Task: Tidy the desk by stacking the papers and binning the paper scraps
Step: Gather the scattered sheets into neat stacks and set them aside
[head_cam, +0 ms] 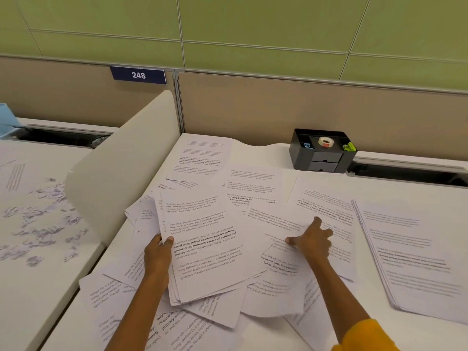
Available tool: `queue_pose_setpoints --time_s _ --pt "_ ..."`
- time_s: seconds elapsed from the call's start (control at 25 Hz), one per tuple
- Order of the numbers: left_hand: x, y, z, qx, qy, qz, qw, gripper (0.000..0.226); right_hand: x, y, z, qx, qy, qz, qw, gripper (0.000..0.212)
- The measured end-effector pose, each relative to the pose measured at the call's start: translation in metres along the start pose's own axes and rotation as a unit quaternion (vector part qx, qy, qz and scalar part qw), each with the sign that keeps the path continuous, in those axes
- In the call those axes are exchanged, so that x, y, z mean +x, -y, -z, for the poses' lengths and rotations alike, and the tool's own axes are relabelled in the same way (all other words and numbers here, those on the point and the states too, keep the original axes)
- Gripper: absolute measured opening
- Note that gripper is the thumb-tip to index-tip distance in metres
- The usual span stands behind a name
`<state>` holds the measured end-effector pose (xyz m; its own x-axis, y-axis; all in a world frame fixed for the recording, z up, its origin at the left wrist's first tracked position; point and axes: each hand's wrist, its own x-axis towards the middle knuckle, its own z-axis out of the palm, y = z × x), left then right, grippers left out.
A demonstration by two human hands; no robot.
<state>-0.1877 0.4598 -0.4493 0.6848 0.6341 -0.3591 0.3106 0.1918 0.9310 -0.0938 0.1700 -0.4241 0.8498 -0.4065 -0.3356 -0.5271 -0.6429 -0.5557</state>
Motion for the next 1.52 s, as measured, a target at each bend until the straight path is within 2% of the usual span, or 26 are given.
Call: queue_pose_setpoints --time_s 0.16,0.24,0.36,0.44,0.48,0.72,0.92,1.2,1.32,1.4,1.52 --pt "0.0 0.0 -0.001 0.003 0.0 0.006 1.0 0.029 0.007 -0.01 0.006 0.129 -0.022 0.014 0.991 0.088" --pt "0.001 0.0 0.0 0.006 0.0 0.009 1.0 0.03 0.008 -0.014 0.007 0.208 -0.015 0.01 0.978 0.074" --pt "0.001 -0.001 0.0 0.0 -0.001 0.011 1.0 0.029 0.003 -0.017 0.009 0.264 0.091 -0.009 0.96 0.037" --pt "0.0 -0.001 0.0 -0.006 0.001 0.012 1.0 0.028 -0.002 -0.015 0.012 0.226 0.168 0.01 0.959 0.025" --pt "-0.001 -0.001 0.001 -0.008 0.003 0.013 1.0 0.028 -0.001 -0.013 0.014 0.213 0.177 0.026 0.96 0.022" --pt "-0.006 -0.006 0.006 -0.022 0.025 0.021 0.999 0.027 0.013 0.022 0.054 0.246 0.027 0.133 0.96 0.026" --pt "-0.006 -0.006 0.012 -0.045 0.051 0.049 0.996 0.025 0.027 0.053 0.1 0.302 -0.018 0.213 0.929 0.028" --pt "-0.006 -0.009 0.013 -0.069 0.063 0.077 0.993 0.025 0.04 0.085 0.125 0.367 0.032 0.228 0.901 0.039" --pt "-0.003 -0.008 0.014 -0.069 0.065 0.073 0.993 0.027 0.044 0.095 0.122 0.377 0.059 0.202 0.902 0.039" --pt "-0.001 -0.008 0.012 -0.062 0.065 0.076 0.993 0.028 0.041 0.097 0.111 0.367 0.095 0.176 0.909 0.035" --pt "-0.001 -0.009 0.006 -0.057 0.065 0.081 0.993 0.027 0.023 0.093 0.074 0.342 0.159 0.167 0.911 0.014"
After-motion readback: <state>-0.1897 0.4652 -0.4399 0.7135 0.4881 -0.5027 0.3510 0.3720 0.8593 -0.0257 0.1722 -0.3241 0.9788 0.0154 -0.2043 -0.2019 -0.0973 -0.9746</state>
